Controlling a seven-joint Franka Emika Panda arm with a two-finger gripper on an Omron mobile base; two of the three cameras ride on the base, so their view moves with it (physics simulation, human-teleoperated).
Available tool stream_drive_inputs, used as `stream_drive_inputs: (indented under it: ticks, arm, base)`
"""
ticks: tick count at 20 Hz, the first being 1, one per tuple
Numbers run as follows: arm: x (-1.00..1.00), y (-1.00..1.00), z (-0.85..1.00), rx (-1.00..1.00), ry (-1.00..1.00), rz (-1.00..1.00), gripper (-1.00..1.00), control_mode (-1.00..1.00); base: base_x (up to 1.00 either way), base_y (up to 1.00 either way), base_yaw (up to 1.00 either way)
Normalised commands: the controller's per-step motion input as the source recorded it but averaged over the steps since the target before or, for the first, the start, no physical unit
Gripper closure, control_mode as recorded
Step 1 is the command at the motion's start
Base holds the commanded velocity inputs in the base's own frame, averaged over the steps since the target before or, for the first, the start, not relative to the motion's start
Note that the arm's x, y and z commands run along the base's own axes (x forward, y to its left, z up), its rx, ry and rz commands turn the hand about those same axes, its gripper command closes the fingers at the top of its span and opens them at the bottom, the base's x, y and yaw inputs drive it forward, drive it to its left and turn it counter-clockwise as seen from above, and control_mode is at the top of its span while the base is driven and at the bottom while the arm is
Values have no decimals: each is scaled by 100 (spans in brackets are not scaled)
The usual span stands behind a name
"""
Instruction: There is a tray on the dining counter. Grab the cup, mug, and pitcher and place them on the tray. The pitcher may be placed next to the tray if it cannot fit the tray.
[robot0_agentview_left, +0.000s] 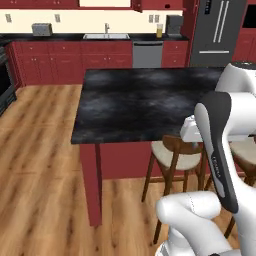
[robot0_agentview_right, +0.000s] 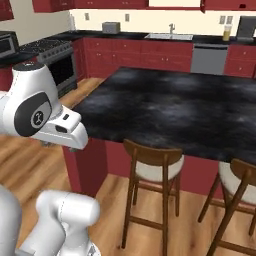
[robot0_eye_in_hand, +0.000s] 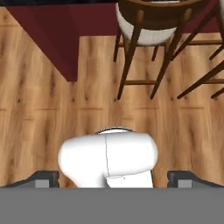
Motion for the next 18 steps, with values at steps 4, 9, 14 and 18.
stream_drive_inputs:
  ticks: [4, 9, 14, 18]
  arm:
    - [0, 0, 0, 0, 0, 0, -100, 100]
    - [0, 0, 0, 0, 0, 0, -100, 100]
    - [0, 0, 0, 0, 0, 0, -100, 100]
    - [0, 0, 0, 0, 0, 0, -100, 100]
  base:
    - [0, 100, 2]
    - [0, 100, 0]
    - [4, 100, 0]
    - [5, 100, 0]
